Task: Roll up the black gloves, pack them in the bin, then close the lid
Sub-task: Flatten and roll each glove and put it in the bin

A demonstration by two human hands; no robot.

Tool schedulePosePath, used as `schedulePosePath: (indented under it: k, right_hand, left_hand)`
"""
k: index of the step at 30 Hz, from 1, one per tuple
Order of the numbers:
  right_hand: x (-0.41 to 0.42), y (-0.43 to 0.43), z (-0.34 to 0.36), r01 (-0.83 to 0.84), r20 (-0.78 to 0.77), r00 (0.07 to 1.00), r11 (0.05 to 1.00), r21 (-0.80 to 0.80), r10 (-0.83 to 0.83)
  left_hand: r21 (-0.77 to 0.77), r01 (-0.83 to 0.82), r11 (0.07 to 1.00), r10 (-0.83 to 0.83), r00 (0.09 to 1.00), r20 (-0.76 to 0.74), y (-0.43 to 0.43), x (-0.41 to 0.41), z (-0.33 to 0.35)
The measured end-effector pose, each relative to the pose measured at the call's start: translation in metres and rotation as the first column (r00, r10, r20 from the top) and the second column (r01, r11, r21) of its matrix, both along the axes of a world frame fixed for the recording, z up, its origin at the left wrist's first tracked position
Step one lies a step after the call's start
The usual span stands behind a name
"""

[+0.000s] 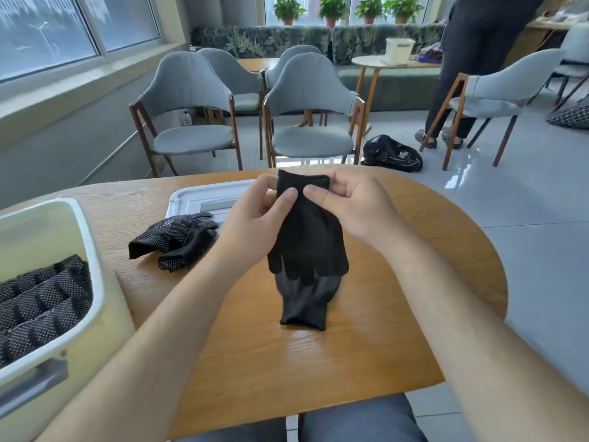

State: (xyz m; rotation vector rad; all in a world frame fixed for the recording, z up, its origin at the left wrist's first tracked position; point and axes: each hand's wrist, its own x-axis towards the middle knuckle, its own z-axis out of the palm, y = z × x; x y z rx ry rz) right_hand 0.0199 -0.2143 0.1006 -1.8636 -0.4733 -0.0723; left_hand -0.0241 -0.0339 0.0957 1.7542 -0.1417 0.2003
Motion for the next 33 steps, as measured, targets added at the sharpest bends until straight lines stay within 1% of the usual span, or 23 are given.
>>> schedulePosePath:
  k: [3, 5, 7, 8, 10, 12, 14, 16, 18, 20, 22, 24, 26, 28, 30, 33]
  right_hand:
    - [0.0, -0.013, 0.001, -0.032, -0.085, 0.996, 0.998, 0.056, 0.036]
    - [-0.003, -0.02, 0.002, -0.064, -0.167, 0.982, 0.99, 0.123, 0.084]
    - [-0.006, -0.024, 0.0, -0.062, -0.228, 0.968, 0.983, 0.175, 0.102]
    - [-0.006, -0.025, -0.002, -0.053, -0.247, 0.964, 0.984, 0.172, 0.095]
    - [-0.003, -0.026, -0.006, -0.038, -0.271, 0.96, 0.993, 0.114, 0.068]
    - [0.001, -0.024, -0.006, -0.004, -0.279, 0.96, 1.0, 0.021, 0.01]
    - [0.005, -0.019, -0.001, 0.068, -0.237, 0.968, 0.996, -0.052, -0.079]
    - [0.009, -0.013, 0.006, 0.139, -0.111, 0.983, 0.989, -0.046, -0.144]
    - [0.011, -0.011, 0.011, 0.175, 0.021, 0.984, 0.984, -0.018, -0.175]
    - [0.008, -0.013, 0.007, 0.177, 0.099, 0.98, 0.983, -0.04, -0.172]
    - [-0.003, -0.014, -0.013, 0.165, 0.142, 0.978, 0.982, -0.09, -0.151]
    - [-0.019, -0.014, -0.047, 0.16, 0.193, 0.971, 0.981, -0.107, -0.138]
    - [-0.036, -0.015, -0.086, 0.147, 0.228, 0.967, 0.981, -0.126, -0.116]
    - [-0.051, -0.019, -0.116, 0.125, 0.259, 0.963, 0.975, -0.184, -0.074]
    - [-0.062, -0.025, -0.133, 0.106, 0.29, 0.956, 0.967, -0.233, -0.035]
    - [-0.07, -0.03, -0.139, 0.089, 0.315, 0.949, 0.958, -0.274, 0.002]
  left_hand:
    - [-0.052, 0.007, 0.999, -0.01, 0.999, -0.051, -0.004, -0.001, 0.005]
    - [-0.024, 0.043, 0.999, -0.044, 0.996, -0.074, -0.001, 0.0, 0.006]
    - [0.123, 0.064, 0.99, -0.057, 0.997, -0.057, 0.003, 0.003, 0.005]
    - [0.215, 0.042, 0.976, -0.034, 0.999, -0.037, 0.005, 0.006, 0.004]
    - [0.334, -0.033, 0.942, 0.04, 0.999, -0.015, 0.009, 0.012, 0.002]
    - [0.377, -0.058, 0.924, 0.066, 0.998, -0.008, 0.01, 0.017, 0.006]
    - [0.428, -0.069, 0.901, 0.068, 0.998, 0.019, 0.008, 0.025, 0.012]
    - [0.455, -0.125, 0.882, 0.098, 0.992, 0.083, 0.005, 0.032, 0.02]
    - [0.418, -0.197, 0.887, 0.139, 0.976, 0.166, 0.004, 0.035, 0.026]
    - [0.387, -0.226, 0.894, 0.142, 0.962, 0.234, 0.004, 0.028, 0.023]
    - [0.373, -0.208, 0.905, 0.12, 0.962, 0.244, 0.005, 0.017, 0.003]
    - [0.369, -0.176, 0.912, 0.095, 0.969, 0.227, 0.009, 0.002, -0.029]
    - [0.406, -0.12, 0.906, 0.028, 0.974, 0.224, 0.014, -0.013, -0.067]
    - [0.476, -0.06, 0.877, -0.066, 0.968, 0.244, 0.02, -0.026, -0.098]
    - [0.538, -0.016, 0.843, -0.139, 0.959, 0.246, 0.024, -0.038, -0.116]
    - [0.564, 0.017, 0.825, -0.192, 0.948, 0.253, 0.028, -0.045, -0.126]
